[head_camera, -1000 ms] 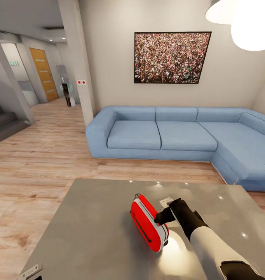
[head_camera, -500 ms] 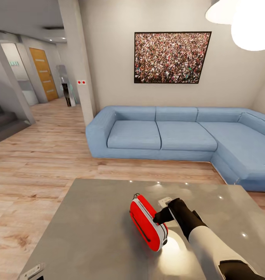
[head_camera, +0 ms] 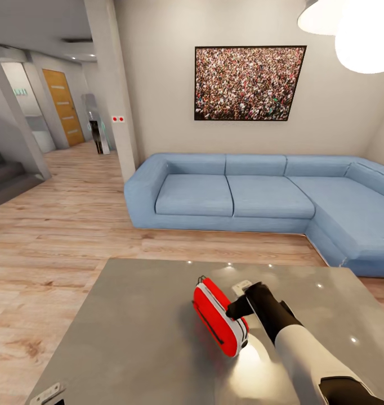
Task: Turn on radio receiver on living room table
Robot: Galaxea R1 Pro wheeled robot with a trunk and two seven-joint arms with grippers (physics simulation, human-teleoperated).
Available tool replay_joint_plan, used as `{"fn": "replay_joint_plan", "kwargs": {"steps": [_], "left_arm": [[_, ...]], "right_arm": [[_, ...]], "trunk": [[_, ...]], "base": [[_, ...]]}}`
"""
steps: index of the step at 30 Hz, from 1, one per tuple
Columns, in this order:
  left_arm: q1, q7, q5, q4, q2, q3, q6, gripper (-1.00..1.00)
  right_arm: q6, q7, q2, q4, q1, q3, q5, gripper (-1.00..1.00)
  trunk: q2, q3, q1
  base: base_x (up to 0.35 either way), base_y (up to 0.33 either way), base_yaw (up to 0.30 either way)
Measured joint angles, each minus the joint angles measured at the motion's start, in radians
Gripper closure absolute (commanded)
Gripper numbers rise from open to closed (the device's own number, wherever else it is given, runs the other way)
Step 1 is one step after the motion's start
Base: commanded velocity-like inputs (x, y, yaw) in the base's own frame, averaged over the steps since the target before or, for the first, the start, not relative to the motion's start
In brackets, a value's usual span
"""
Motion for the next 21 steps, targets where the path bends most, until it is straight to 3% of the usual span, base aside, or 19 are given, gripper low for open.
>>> {"fn": "replay_joint_plan", "kwargs": {"steps": [5,21], "left_arm": [[0.0,0.0,0.0,0.0,0.001,0.0,0.0,1.0],[0.0,0.0,0.0,0.0,0.001,0.0,0.0,1.0]], "right_arm": [[0.022,0.003,0.0,-0.027,0.0,0.001,0.022,1.0],[0.126,0.002,-0.001,-0.113,0.0,0.0,0.026,1.0]], "trunk": [[0.0,0.0,0.0],[0.0,0.0,0.0]], "base": [[0.0,0.0,0.0],[0.0,0.0,0.0]]}}
